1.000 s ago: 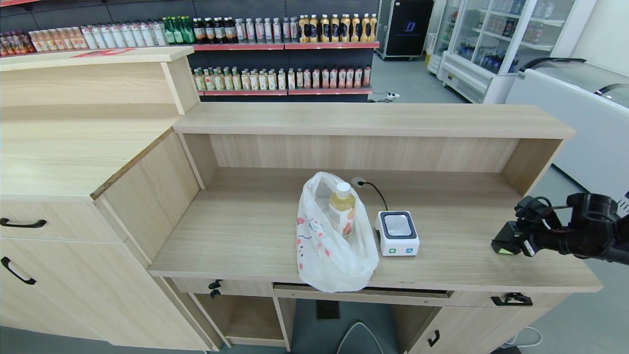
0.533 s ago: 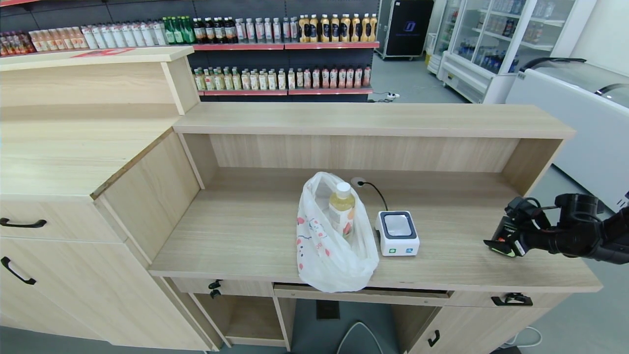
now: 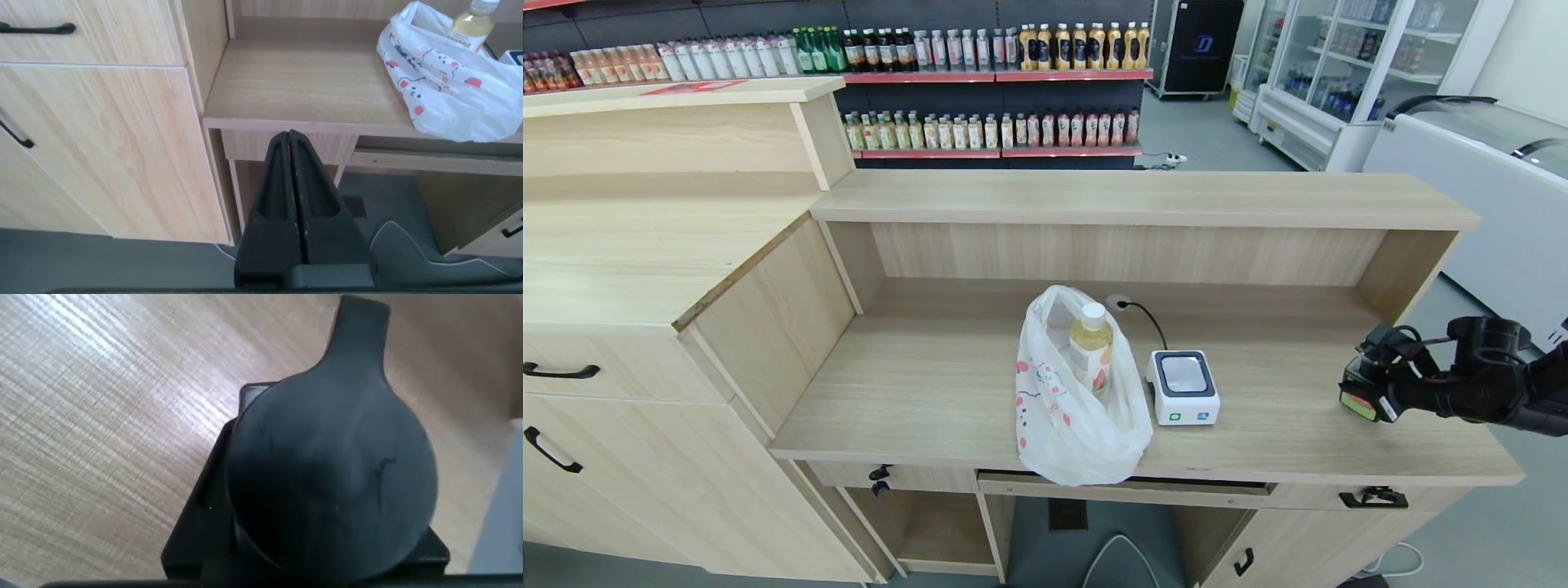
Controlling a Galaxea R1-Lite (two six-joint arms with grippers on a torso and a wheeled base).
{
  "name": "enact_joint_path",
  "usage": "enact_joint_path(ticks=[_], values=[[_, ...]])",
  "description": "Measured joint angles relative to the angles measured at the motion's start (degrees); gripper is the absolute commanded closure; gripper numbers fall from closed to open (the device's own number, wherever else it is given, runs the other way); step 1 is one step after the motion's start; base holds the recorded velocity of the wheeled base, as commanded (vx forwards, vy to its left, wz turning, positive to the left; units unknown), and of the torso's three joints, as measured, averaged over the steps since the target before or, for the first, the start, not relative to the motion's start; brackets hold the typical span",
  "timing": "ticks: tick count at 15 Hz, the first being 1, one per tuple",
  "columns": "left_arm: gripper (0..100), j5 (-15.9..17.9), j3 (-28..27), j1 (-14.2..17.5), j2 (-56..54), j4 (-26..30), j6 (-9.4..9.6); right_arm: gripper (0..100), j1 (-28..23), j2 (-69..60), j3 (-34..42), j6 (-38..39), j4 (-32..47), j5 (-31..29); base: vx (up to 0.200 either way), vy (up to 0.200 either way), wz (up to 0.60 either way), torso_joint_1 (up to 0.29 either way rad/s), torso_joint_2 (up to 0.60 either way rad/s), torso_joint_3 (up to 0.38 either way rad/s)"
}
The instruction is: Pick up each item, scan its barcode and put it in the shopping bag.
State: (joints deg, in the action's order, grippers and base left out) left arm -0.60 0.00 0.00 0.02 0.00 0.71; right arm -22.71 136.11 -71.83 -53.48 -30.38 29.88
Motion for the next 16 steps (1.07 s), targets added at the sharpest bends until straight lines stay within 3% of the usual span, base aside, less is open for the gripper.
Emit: enact_joint_path(ticks=[4, 8, 10, 11, 13, 16], values=[[100, 0.0, 0.0, 0.0, 0.0, 0.0, -0.02, 100, -0.6, -5.9, 5.5, -2.3, -6.1, 0.0, 0.000, 0.000, 0.00, 0.000, 0.00, 0.000], [100, 0.0, 0.0, 0.0, 0.0, 0.0, 0.00, 100, -6.4, -23.0, 19.3, -6.8, -8.3, 0.5, 0.000, 0.000, 0.00, 0.000, 0.00, 0.000], [100, 0.0, 0.0, 0.0, 0.0, 0.0, 0.00, 100, -11.4, -34.1, 29.0, -13.3, -9.0, 7.3, 0.000, 0.000, 0.00, 0.000, 0.00, 0.000], [100, 0.0, 0.0, 0.0, 0.0, 0.0, -0.02, 100, -13.3, -39.7, 33.1, -18.4, -9.1, 13.0, 0.000, 0.000, 0.00, 0.000, 0.00, 0.000], [100, 0.0, 0.0, 0.0, 0.0, 0.0, 0.00, 100, -13.5, -49.1, 38.9, -37.9, -7.9, 21.2, 0.000, 0.000, 0.00, 0.000, 0.00, 0.000], [100, 0.0, 0.0, 0.0, 0.0, 0.0, 0.00, 100, -4.9, -56.0, 43.5, -67.5, -6.7, 23.5, 0.000, 0.000, 0.00, 0.000, 0.00, 0.000]])
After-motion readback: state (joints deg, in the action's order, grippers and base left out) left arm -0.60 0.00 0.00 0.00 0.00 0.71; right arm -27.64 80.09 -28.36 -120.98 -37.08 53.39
